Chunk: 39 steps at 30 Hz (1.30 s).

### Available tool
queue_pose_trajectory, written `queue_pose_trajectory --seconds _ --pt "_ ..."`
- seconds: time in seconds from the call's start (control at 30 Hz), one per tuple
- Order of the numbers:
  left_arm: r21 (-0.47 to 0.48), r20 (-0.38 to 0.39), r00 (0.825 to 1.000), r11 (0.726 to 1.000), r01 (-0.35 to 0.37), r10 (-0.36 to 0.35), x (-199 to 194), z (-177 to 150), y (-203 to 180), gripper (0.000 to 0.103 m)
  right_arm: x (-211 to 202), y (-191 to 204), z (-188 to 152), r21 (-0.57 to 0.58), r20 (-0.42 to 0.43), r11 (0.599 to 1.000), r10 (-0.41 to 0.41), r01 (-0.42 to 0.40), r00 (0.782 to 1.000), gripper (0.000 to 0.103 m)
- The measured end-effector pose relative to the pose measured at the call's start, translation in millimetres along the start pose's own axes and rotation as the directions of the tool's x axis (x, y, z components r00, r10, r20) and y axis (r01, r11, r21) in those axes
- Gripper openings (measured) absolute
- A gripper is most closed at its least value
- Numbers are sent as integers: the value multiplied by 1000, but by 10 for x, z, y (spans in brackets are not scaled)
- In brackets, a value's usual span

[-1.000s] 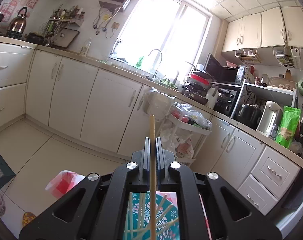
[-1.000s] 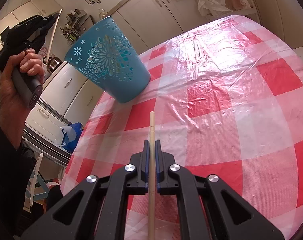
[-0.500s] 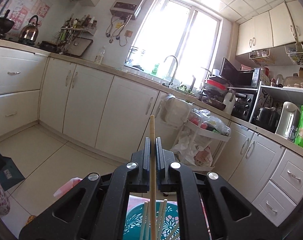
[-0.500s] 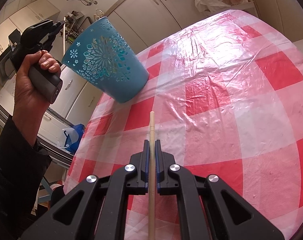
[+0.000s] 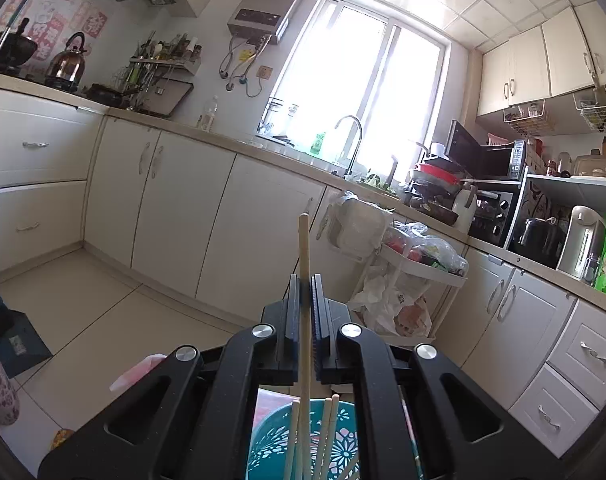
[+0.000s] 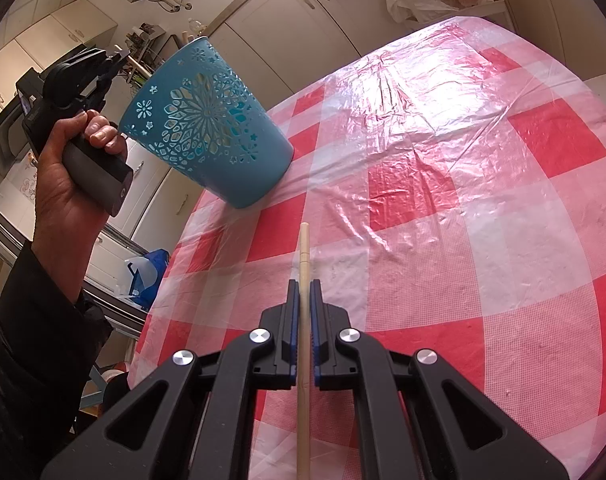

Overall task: Organize utensils
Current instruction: 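Open the left tool to drop its stick into the teal bin, then lift the right tool's stick over the teal bin and open it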

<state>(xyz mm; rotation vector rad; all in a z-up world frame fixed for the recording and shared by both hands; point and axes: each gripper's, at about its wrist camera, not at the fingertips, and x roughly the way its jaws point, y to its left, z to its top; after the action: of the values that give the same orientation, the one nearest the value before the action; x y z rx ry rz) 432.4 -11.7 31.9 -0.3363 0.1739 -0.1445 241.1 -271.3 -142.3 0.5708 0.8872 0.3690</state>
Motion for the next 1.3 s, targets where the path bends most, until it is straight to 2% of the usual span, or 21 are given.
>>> queue_pose_trajectory --seconds 0.17,0.33,0.43,0.47,0.5,0.6,0.67,0.8,1.03,1.13,1.17,1.23,1.3 --pt "30 -45 999 1000 3 -2 41 -42 -31 5 -4 0 4 -1 0 1000 -1 1 1000 6" --pt "71 -159 987 997 0 12 69 -113 -38 6 -4 11 7 -11 1 1000 -5 5 1000 6" --pt "111 -239 970 994 -6 33 65 -160 -12 20 -20 25 9 -12 13 1000 5 -5 1000 6" --pt "123 -259 965 992 -12 44 60 -172 -1 32 -22 26 11 -4 14 1000 23 -23 1000 6" --pt "136 -284 957 991 -14 53 44 -178 18 39 -34 38 16 1 20 999 39 -39 999 6" --pt "144 -288 956 989 -22 63 -125 -164 122 48 -124 159 80 -18 57 997 77 -76 995 6" --pt "126 -266 961 991 -43 76 -326 -162 249 56 -206 240 158 -16 91 994 114 -113 989 6" --pt "67 -260 961 994 -81 96 -708 -344 557 64 -373 513 485 -33 191 984 176 -173 966 6" --pt "43 -354 927 992 -119 126 -1078 -1133 870 65 -453 1315 1289 -158 338 967 243 -199 909 6" --pt "8 -411 905 993 -114 107 -1066 -1336 922 65 -421 1642 1656 -200 416 968 222 -150 882 6" --pt "-3 -411 907 995 -103 92 -1073 -1337 927 65 -386 1720 1761 -205 440 970 208 -128 873 6" --pt "-6 -374 924 996 -86 78 -1140 -1332 928 68 -288 1852 1947 -210 483 974 174 -80 858 6" --pt "6 -372 925 997 -78 75 -1150 -1331 909 71 -144 1955 2087 -218 516 976 127 -13 847 6"
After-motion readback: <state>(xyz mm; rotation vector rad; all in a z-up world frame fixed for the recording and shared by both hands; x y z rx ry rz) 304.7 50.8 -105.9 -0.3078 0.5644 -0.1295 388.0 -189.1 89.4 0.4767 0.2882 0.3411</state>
